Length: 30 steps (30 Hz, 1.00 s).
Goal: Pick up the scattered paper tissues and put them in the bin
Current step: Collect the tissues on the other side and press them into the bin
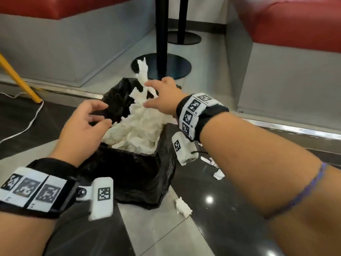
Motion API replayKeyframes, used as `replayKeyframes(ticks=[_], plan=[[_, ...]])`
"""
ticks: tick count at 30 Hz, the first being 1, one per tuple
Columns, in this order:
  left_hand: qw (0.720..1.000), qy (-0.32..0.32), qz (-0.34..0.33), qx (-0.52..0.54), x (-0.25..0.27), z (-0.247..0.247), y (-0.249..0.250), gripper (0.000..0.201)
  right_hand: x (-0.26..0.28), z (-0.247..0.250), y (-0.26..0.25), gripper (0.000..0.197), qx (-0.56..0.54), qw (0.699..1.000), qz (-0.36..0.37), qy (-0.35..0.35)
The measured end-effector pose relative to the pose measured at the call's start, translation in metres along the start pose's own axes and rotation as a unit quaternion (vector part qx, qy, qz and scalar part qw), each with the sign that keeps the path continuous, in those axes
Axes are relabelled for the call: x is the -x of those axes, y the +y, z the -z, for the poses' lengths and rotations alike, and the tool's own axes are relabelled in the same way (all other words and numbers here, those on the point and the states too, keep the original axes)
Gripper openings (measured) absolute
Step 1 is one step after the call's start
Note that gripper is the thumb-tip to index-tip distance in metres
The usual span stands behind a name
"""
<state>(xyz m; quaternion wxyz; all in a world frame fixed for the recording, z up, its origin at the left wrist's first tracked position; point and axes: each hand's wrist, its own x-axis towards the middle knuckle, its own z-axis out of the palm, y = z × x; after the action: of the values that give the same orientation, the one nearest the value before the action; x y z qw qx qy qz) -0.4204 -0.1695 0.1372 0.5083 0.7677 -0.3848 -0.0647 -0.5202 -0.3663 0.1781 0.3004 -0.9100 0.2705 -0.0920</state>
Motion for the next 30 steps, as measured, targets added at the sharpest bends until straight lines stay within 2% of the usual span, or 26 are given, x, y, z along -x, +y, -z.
replayKeyframes(ticks=[2, 3, 4, 5, 6, 7, 9, 10, 11, 12, 15, 18, 20, 22, 23, 24, 26, 28, 30], plan=[[1.000, -0.015, 0.004, 0.020, 0.007, 0.005, -0.008, 0.035, 0.012, 0.002, 0.023, 0.029, -0.065, 0.992, 0.018, 0.110], [0.999, -0.019, 0.008, 0.028, 0.010, 0.006, -0.012, 0.035, 0.022, -0.001, 0.041, 0.015, -0.098, 0.978, -0.003, 0.184], [0.999, -0.027, 0.012, 0.040, 0.014, 0.005, -0.013, 0.034, 0.036, -0.008, 0.062, 0.013, -0.093, 0.965, -0.048, 0.241], [0.998, -0.038, 0.012, 0.050, 0.016, 0.004, -0.012, 0.030, 0.051, -0.024, 0.085, 0.014, -0.065, 0.961, -0.104, 0.247], [0.997, -0.054, 0.006, 0.054, 0.017, 0.000, -0.006, 0.026, 0.070, -0.045, 0.108, 0.014, -0.026, 0.967, -0.162, 0.194], [0.996, -0.070, -0.006, 0.052, 0.016, -0.005, 0.001, 0.022, 0.089, -0.077, 0.130, 0.014, 0.025, 0.974, -0.208, 0.087], [0.994, -0.095, -0.034, 0.052, 0.016, -0.017, 0.021, 0.016, 0.129, -0.142, 0.153, 0.037, 0.098, 0.957, -0.232, -0.144], [0.991, -0.109, -0.046, 0.062, 0.017, -0.024, 0.032, 0.015, 0.149, -0.169, 0.157, 0.049, 0.110, 0.941, -0.228, -0.223], [0.988, -0.127, -0.056, 0.073, 0.020, -0.032, 0.040, 0.014, 0.168, -0.190, 0.160, 0.053, 0.114, 0.934, -0.221, -0.258], [0.982, -0.156, -0.065, 0.084, 0.025, -0.040, 0.048, 0.012, 0.186, -0.205, 0.161, 0.050, 0.115, 0.934, -0.212, -0.264], [0.955, -0.269, -0.099, 0.081, 0.045, -0.066, 0.065, 0.008, 0.224, -0.217, 0.162, 0.033, 0.123, 0.938, -0.210, -0.245], [0.927, -0.343, -0.144, 0.053, 0.058, -0.091, 0.075, 0.009, 0.222, -0.183, 0.184, 0.034, 0.138, 0.917, -0.263, -0.266], [0.918, -0.360, -0.158, 0.057, 0.058, -0.108, 0.078, 0.012, 0.205, -0.129, 0.222, 0.031, 0.173, 0.902, -0.299, -0.259], [0.915, -0.363, -0.172, 0.044, 0.053, -0.123, 0.082, 0.011, 0.184, -0.047, 0.259, 0.034, 0.217, 0.894, -0.342, -0.194], [0.912, -0.366, -0.180, 0.035, 0.049, -0.129, 0.084, 0.011, 0.177, 0.002, 0.272, 0.037, 0.234, 0.893, -0.363, -0.129], [0.910, -0.369, -0.186, 0.029, 0.044, -0.134, 0.086, 0.010, 0.173, 0.051, 0.282, 0.039, 0.256, 0.888, -0.376, -0.072], [0.905, -0.379, -0.195, 0.001, 0.034, -0.141, 0.091, 0.010, 0.182, 0.134, 0.285, 0.036, 0.289, 0.870, -0.399, -0.017], [0.893, -0.393, -0.215, -0.049, 0.025, -0.147, 0.095, 0.010, 0.212, 0.172, 0.286, 0.032, 0.283, 0.868, -0.408, 0.001], [0.870, -0.419, -0.241, -0.092, 0.020, -0.156, 0.097, 0.010, 0.257, 0.167, 0.297, 0.029, 0.273, 0.863, -0.424, -0.034]])
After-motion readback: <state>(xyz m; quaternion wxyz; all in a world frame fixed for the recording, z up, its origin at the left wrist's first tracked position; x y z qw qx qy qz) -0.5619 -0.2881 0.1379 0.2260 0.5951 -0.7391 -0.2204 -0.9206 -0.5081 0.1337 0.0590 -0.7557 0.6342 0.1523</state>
